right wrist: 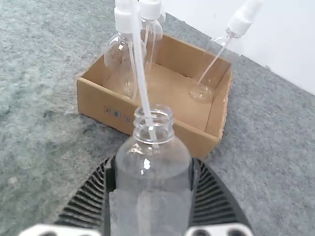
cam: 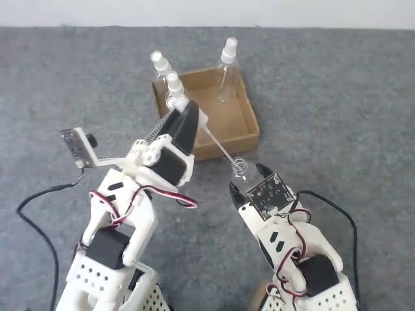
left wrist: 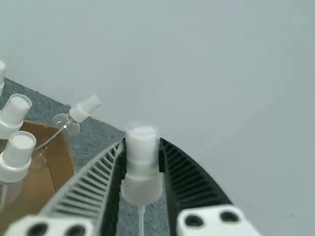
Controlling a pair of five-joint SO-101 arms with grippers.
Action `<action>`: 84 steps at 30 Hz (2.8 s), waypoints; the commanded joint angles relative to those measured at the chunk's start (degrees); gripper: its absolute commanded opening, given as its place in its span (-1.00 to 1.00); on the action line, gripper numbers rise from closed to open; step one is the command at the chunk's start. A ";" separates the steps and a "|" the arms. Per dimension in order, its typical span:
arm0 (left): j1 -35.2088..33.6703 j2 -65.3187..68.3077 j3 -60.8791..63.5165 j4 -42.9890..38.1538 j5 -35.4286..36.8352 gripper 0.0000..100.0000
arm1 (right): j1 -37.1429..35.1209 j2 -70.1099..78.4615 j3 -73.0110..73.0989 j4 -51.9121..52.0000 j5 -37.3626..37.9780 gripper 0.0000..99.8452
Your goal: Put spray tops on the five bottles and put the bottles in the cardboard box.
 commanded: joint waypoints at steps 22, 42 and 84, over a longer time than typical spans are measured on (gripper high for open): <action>10.81 -0.09 5.14 -2.02 -10.46 -0.98 | -0.75 -0.92 -1.49 0.92 0.35 -0.96; 11.25 -0.09 11.38 -8.18 -10.46 -0.97 | -0.75 -0.92 -2.55 1.27 0.44 -0.96; 18.90 17.05 5.76 -6.86 -25.32 -0.96 | 2.15 -0.92 -3.34 0.75 -8.09 -0.96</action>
